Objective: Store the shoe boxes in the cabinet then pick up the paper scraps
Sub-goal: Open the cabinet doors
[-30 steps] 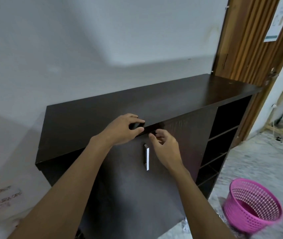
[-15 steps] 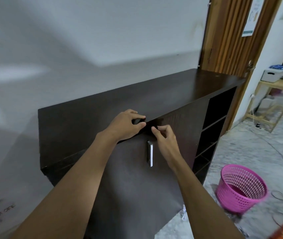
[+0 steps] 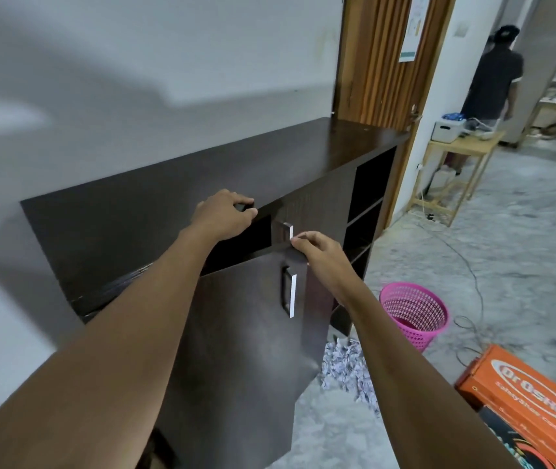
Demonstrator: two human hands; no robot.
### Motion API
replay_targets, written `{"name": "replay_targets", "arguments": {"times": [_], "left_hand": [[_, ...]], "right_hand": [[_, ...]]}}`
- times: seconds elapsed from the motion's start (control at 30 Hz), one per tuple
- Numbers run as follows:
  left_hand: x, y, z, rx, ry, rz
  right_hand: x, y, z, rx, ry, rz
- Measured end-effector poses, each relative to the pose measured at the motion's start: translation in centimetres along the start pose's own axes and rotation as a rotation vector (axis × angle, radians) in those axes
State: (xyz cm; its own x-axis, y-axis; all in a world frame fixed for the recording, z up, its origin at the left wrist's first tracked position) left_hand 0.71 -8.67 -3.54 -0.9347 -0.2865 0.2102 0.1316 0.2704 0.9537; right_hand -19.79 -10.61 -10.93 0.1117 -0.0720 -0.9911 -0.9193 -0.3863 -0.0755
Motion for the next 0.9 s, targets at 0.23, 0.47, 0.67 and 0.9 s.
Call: {"name": "replay_targets", "arguments": {"times": [0.23,0.47,0.67,0.9], "left_hand": [[0.0,0.0,2.7,-0.01,0.066,-0.098],[-1.1,0.7,8.1,-0.098,0.134,-0.23],[-3.3,2.3,13.2,-0.083,0.228,-0.211],[-3.7,3.3,15.7,-0.159,0.265,-0.175]], "right_hand": [[-0.9,3.5,7.0,-0.145,-0.005,0.015],[-1.5,1.9,13.9,-0.614,-0.278,0.002],[-0.7,-3.5,18.3,-0.892,-0.405,-0.041],[0.2,-10.2,22.8,-0.898,-0.362,-0.163]]}}
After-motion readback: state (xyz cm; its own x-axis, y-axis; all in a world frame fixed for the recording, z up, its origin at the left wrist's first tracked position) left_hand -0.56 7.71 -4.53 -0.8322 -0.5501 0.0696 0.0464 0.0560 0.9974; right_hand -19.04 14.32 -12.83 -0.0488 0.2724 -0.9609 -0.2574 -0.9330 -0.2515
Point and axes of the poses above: each hand's wrist, its own z-axis away from the middle knuckle, its own y-axis out of the back of the hand, x = y × z, the point moved 7 cm from there along -z, towards the middle knuckle, and after that the axes turned 15 degrees about -z, right-handed, at the moved point
